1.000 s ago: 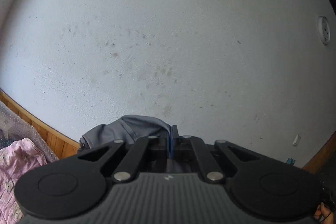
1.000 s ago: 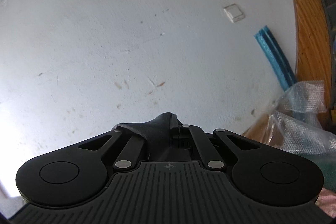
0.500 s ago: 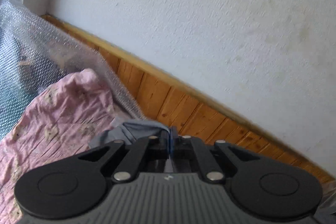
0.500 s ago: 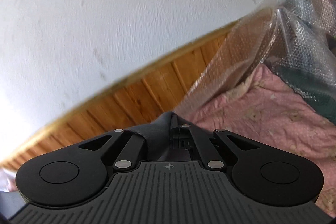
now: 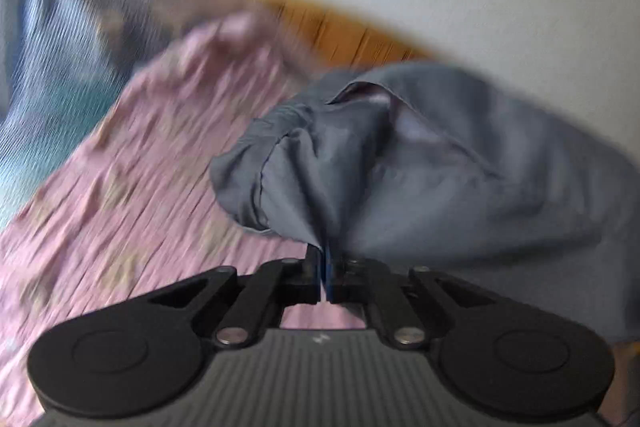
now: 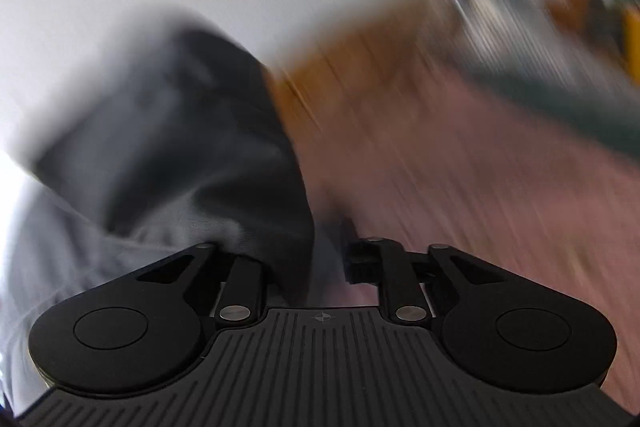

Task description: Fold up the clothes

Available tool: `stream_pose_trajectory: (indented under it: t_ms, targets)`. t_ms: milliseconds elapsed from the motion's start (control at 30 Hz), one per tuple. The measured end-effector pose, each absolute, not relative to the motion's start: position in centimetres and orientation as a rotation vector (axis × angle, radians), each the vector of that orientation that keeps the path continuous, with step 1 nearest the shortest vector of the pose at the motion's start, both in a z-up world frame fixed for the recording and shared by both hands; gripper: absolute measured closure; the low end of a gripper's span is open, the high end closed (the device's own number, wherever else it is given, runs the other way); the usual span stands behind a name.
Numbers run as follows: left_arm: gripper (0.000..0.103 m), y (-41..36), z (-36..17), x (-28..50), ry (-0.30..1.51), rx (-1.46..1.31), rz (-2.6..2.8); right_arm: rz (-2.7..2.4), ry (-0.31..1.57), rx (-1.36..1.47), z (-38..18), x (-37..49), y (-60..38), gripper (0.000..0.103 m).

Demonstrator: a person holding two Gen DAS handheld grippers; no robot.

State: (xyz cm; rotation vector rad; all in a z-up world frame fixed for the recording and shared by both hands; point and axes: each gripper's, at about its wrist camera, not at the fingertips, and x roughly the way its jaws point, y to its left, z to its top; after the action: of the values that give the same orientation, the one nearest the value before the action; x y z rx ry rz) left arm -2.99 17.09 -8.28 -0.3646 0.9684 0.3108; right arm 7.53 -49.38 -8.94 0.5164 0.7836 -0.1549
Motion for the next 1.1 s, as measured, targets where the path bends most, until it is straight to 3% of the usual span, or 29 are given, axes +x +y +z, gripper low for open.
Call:
stream_pose_trajectory:
  t_ms: [33,100,133,267,367,467,500,533,567,667,700,767,800,833,900,1100]
  targets:
    - [0.1,17.2,-12.5,-3.6,1.106,-0.324,0.343,-0.193,0.869,0.506,-11.4,6.1,-48.9,0.068]
    - [0.098,17.4,-15.0,-5.5,1.187,-0.313,0.358,-0.271,1.039,0.481,-16.3,3.1,-47.8,0.066]
    - [0.096,17.6,-14.7,-6.6,1.174,-0.316,0.359,-0.299,1.083,0.48,-17.7,1.7,-47.4,0.056]
    - [0.081,18.4,-10.5,-7.7,1.022,-0.252,0.355,-0.304,0.997,0.343,-13.6,0.1,-46.1,0.05]
    - [0.077,18.8,-7.3,-6.7,0.914,-0.23,0.355,-0.378,0.87,0.227,-9.5,0.2,-45.5,0.043]
    - [0.055,17.8,-5.5,-5.2,0.859,-0.257,0.281,-0.445,0.723,0.13,-6.2,1.0,-43.5,0.027]
    - [0.047,17.2,-5.6,-4.5,0.865,-0.267,0.246,-0.421,0.702,0.122,-5.7,1.3,-42.7,0.017]
    - [0.045,16.6,-5.7,-3.8,0.871,-0.278,0.211,-0.387,0.695,0.123,-5.3,1.9,-41.9,0.008]
    - [0.045,15.9,-6.2,-2.9,0.89,-0.276,0.184,-0.336,0.721,0.144,-5.6,3.0,-41.3,0.004]
    - [0.04,13.6,-9.2,0.2,0.954,-0.225,0.115,-0.292,0.895,0.202,-10.2,5.9,-40.5,0.004]
    - [0.04,12.9,-10.4,1.1,0.978,-0.203,0.107,-0.328,0.956,0.166,-12.4,6.7,-40.2,0.006]
    - [0.04,11.8,-12.7,2.6,1.018,-0.158,0.097,-0.352,1.073,0.123,-16.0,7.8,-39.8,0.038]
    - [0.04,11.5,-13.5,3.0,1.034,-0.143,0.097,-0.319,1.089,0.156,-16.8,7.8,-40.0,0.076]
    - [0.04,11.3,-14.2,3.2,1.05,-0.13,0.1,-0.289,1.092,0.178,-17.2,7.9,-40.1,0.094]
    - [0.04,11.1,-15.4,3.3,1.076,-0.115,0.106,-0.246,1.042,0.17,-15.7,7.9,-40.2,0.1]
    - [0.04,12.4,-17.4,0.8,1.141,-0.124,0.136,-0.363,0.841,0.142,-9.1,5.4,-47.1,0.102]
